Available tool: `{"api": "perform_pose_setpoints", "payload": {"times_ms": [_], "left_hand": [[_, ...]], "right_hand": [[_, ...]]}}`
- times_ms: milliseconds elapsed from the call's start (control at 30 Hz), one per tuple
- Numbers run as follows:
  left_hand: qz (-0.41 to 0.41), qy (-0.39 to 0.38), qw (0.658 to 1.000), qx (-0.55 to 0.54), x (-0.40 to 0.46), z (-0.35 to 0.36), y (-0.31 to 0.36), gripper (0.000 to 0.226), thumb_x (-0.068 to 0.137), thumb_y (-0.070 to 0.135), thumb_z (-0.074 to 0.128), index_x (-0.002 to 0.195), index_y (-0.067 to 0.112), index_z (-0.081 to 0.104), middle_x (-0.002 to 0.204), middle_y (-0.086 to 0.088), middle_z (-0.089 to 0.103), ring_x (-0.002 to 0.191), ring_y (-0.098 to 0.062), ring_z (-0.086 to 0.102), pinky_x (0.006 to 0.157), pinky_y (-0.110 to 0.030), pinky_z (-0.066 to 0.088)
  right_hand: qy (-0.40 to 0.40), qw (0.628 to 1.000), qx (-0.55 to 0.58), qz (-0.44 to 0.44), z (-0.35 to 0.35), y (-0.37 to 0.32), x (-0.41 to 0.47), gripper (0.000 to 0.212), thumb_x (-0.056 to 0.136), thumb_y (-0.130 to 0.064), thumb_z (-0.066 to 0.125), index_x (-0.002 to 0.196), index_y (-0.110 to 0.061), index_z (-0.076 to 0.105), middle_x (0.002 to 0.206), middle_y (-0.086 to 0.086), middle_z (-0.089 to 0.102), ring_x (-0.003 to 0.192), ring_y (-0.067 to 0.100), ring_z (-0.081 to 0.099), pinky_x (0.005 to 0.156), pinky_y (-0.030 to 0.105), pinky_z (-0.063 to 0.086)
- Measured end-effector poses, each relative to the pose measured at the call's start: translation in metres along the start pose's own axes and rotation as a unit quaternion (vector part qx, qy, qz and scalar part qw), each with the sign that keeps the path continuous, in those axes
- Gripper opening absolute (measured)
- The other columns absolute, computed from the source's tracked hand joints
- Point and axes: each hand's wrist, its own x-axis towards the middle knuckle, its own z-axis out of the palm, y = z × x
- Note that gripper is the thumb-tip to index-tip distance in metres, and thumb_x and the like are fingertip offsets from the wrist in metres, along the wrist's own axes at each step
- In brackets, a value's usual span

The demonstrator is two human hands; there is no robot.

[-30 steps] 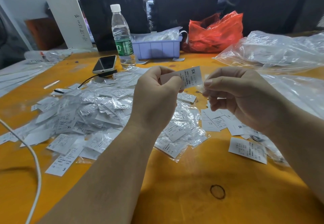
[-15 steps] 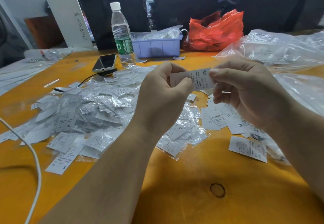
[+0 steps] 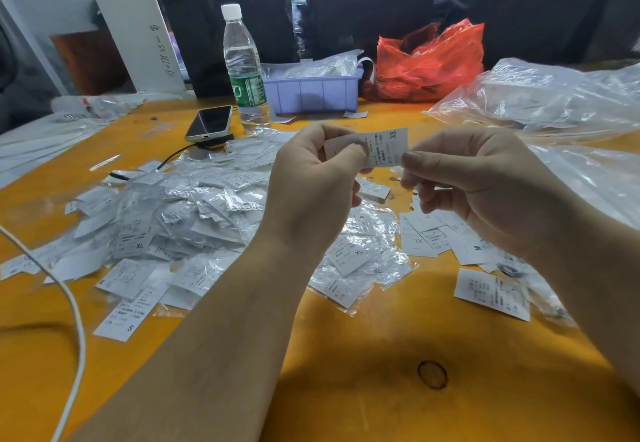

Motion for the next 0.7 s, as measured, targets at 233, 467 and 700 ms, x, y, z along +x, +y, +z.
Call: {"api": "perform_pose_setpoints", "payload": {"times_ms": [233, 467, 700], "left_hand": [[-0.064, 0.001, 0.995, -0.077, 0.0021, -0.0021, 0.0009, 0.007, 0.093, 0.006, 0.059, 0.093, 0.01, 0.065, 0.063, 0.006, 0.068, 0.053, -0.008, 0.052, 0.051, -0.02, 0.049], [-0.06, -0.013, 0.995, -0.077, 0.0028, -0.0026, 0.0001, 0.006, 0.092, 0.007, 0.06, 0.093, 0.011, 0.065, 0.064, 0.006, 0.069, 0.055, -0.006, 0.055, 0.053, -0.021, 0.051], [-0.045, -0.086, 0.995, -0.035, -0.0012, 0.0001, 0.0024, 0.007, 0.089, 0.009, 0.064, 0.097, 0.009, 0.065, 0.069, 0.005, 0.069, 0.059, -0.008, 0.056, 0.056, -0.025, 0.053]], "right_hand": [[0.022, 1.0, -0.004, -0.003, 0.0008, -0.0003, 0.0, 0.014, 0.069, -0.027, 0.073, 0.071, -0.013, 0.076, 0.069, 0.008, 0.069, 0.057, 0.013, 0.057, 0.052, 0.024, 0.05], [0.053, 0.999, -0.002, -0.009, 0.0008, 0.0019, 0.0009, 0.022, 0.069, -0.029, 0.074, 0.075, -0.008, 0.073, 0.067, 0.006, 0.068, 0.055, 0.013, 0.055, 0.051, 0.024, 0.049], [0.086, 0.996, 0.021, -0.013, 0.0016, 0.0016, 0.0009, 0.022, 0.072, -0.032, 0.072, 0.069, -0.011, 0.069, 0.064, 0.003, 0.065, 0.054, 0.012, 0.052, 0.051, 0.023, 0.047]]}}
